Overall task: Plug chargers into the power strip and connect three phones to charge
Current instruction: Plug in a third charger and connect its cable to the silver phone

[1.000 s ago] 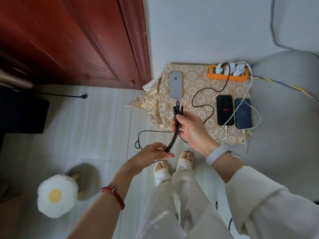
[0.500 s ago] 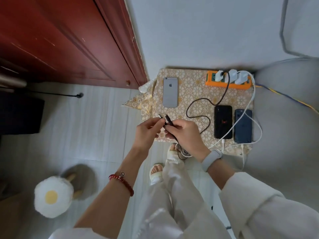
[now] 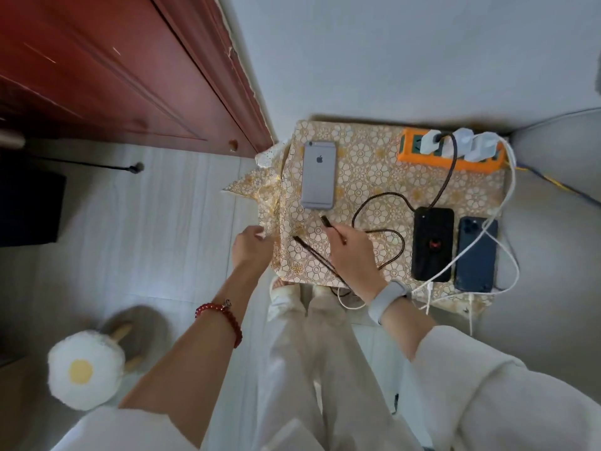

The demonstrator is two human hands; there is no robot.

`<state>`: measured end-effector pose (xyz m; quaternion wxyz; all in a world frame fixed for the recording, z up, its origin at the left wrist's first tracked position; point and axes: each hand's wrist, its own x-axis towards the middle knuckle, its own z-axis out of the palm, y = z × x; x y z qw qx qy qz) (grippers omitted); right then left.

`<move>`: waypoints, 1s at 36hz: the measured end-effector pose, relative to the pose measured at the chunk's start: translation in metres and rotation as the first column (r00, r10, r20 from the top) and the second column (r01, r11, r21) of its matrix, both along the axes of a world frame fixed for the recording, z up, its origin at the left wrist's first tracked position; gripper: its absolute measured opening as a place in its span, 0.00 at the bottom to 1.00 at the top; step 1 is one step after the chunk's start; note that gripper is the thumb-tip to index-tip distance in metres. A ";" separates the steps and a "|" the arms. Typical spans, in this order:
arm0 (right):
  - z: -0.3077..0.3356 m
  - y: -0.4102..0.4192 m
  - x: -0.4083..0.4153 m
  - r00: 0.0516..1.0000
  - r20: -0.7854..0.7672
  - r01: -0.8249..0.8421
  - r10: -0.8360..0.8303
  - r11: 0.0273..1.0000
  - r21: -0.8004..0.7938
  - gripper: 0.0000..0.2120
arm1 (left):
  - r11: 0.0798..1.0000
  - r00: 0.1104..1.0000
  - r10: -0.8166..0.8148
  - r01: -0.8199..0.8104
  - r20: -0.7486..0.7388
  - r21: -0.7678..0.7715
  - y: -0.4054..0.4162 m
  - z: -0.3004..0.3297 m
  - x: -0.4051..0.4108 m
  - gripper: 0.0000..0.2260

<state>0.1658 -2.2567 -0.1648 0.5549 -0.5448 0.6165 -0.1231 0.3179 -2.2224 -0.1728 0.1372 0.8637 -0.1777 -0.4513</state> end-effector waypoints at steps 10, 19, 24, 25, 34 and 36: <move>-0.068 -0.015 0.008 0.968 -0.151 0.199 -0.198 0.980 -0.012 0.15 | 0.889 0.901 -0.379 0.418 0.213 -0.188 -0.104 -0.062 -0.009 0.18; -0.082 -0.008 0.018 0.930 -0.368 -0.024 -0.024 0.992 -0.125 0.12 | 0.718 0.663 -0.634 0.696 0.399 -0.017 -0.124 -0.089 -0.026 0.43; -0.091 -0.001 0.024 0.913 -0.397 0.008 -0.091 0.978 -0.207 0.11 | 0.477 0.414 -0.788 0.878 0.456 0.027 -0.142 -0.089 -0.020 0.38; -0.092 0.000 0.025 0.909 -0.401 0.025 -0.114 0.975 -0.221 0.11 | 0.485 0.419 -0.794 0.873 0.440 0.043 -0.145 -0.089 -0.024 0.39; -0.083 0.011 0.019 0.889 -0.404 0.137 -0.215 0.968 -0.212 0.09 | 0.698 0.633 -0.681 0.713 0.368 0.064 -0.148 -0.083 -0.049 0.36; -0.080 0.012 0.018 0.894 -0.391 0.153 -0.221 0.968 -0.199 0.09 | 0.737 0.684 -0.643 0.675 0.345 0.035 -0.151 -0.080 -0.049 0.32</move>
